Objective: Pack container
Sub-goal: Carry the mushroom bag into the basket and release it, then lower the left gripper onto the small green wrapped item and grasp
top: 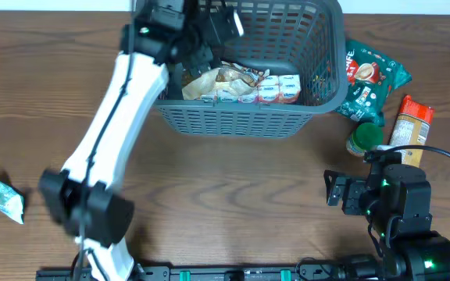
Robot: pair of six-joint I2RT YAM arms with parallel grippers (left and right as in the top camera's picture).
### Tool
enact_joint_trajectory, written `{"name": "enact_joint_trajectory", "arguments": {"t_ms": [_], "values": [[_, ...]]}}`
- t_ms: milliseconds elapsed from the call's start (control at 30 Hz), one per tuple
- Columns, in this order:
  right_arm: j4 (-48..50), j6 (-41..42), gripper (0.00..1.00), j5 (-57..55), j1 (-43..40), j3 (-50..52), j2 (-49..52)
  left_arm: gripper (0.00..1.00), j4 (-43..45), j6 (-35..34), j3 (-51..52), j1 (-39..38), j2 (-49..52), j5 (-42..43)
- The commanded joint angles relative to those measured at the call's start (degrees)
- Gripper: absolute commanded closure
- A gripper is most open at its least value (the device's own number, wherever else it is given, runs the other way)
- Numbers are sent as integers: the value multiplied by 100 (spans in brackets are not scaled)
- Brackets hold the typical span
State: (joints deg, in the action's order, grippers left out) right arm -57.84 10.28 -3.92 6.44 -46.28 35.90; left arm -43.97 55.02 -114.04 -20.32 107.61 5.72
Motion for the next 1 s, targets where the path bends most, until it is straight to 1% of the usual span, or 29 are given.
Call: {"name": "enact_joint_trajectory", "arguments": {"t_ms": [0,67,200,300,367,467,533,567,633,767,833,967], "values": [[-9,83,1,-55,-46,-76,0,1,162,-474,-74,216,-702,-505],[-26,83,1,-55,-46,-76,0,1,166,-942,-74,420,-955,-678],[-94,83,1,-55,-46,-76,0,2,-101,-2555,-74,1224,-1458,-1311],[-109,83,1,-55,-46,-76,0,1,-686,-3488,-74,2090,-1733,-1416],[-109,85,1,-44,-46,-76,0,1,-1285,-4144,-74,2763,-1878,-1416],[-96,87,1,-13,-46,-76,0,1,-2087,-4791,-74,3574,-2013,-1414],[-70,107,1,-13,-46,-76,0,1,-2511,-4975,-55,4087,-2065,-1412],[-59,109,1,-13,-46,-76,0,1,-2540,-5174,-11,4286,-2105,-1412],[-11,109,1,-13,-46,-76,0,1,-2579,-5840,74,4734,-2197,-1412],[146,116,1,-13,-46,-76,0,2,-3235,-6717,227,5576,-2232,-1419],[208,188,1,-13,-46,-76,0,2,-3377,-7082,470,5949,-2245,-1416],[256,258,1,-9,-46,-76,2,2,-3220,-7407,1283,6518,-2256,-1392]]}}
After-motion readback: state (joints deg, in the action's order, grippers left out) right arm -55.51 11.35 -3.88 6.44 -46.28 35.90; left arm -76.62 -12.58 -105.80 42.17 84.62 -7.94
